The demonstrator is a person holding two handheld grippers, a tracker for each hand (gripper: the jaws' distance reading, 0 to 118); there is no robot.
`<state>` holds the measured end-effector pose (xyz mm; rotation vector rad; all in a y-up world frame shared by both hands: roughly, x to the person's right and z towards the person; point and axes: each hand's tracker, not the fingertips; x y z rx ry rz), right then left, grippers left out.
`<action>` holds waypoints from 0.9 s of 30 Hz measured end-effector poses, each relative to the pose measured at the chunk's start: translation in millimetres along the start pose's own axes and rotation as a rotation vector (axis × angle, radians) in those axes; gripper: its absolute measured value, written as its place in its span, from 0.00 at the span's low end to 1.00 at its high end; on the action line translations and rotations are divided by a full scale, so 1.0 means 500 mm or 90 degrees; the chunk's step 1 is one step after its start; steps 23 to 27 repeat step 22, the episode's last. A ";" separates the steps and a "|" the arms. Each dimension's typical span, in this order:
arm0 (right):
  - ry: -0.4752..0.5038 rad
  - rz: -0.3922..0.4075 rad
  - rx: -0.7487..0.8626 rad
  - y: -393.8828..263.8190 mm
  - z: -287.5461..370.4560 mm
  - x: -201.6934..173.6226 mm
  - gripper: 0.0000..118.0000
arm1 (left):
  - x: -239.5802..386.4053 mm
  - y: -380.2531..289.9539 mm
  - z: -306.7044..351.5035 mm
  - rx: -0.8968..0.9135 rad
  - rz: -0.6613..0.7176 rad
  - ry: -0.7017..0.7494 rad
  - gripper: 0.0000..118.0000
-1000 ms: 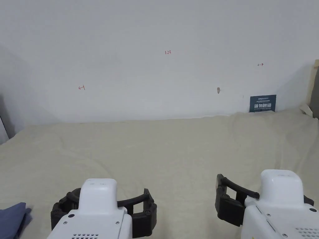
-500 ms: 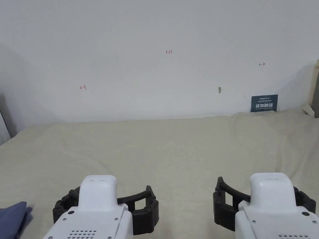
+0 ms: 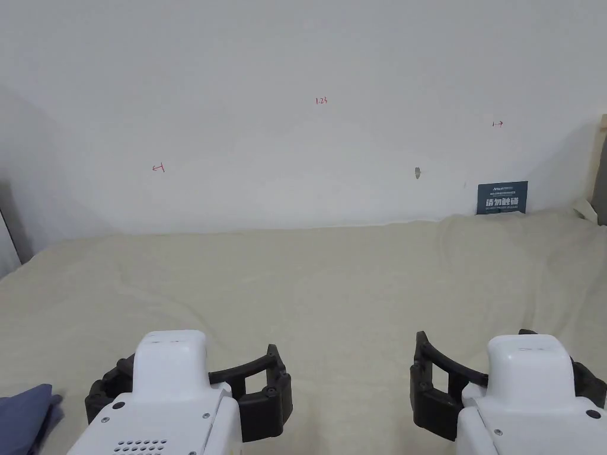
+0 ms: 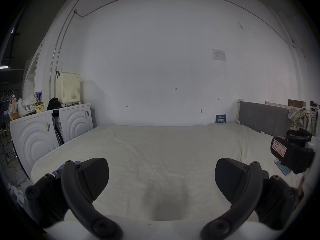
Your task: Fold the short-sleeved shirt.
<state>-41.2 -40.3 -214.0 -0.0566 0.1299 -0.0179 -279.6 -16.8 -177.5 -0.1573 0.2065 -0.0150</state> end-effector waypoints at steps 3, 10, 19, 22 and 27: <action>-0.003 0.009 0.020 0.001 0.005 -0.002 0.78 | -0.003 -0.003 0.004 0.005 0.007 -0.009 1.00; -0.003 0.013 0.027 0.001 0.008 -0.003 0.78 | 0.001 -0.003 0.012 0.022 0.003 -0.016 1.00; -0.026 0.019 0.036 0.002 0.010 0.005 0.79 | 0.002 0.004 0.014 0.027 0.000 -0.019 1.00; -0.025 0.022 0.034 0.003 0.010 0.008 0.79 | 0.003 0.002 0.013 0.025 0.003 -0.020 1.00; -0.025 0.022 0.034 0.003 0.010 0.008 0.79 | 0.003 0.002 0.013 0.025 0.003 -0.020 1.00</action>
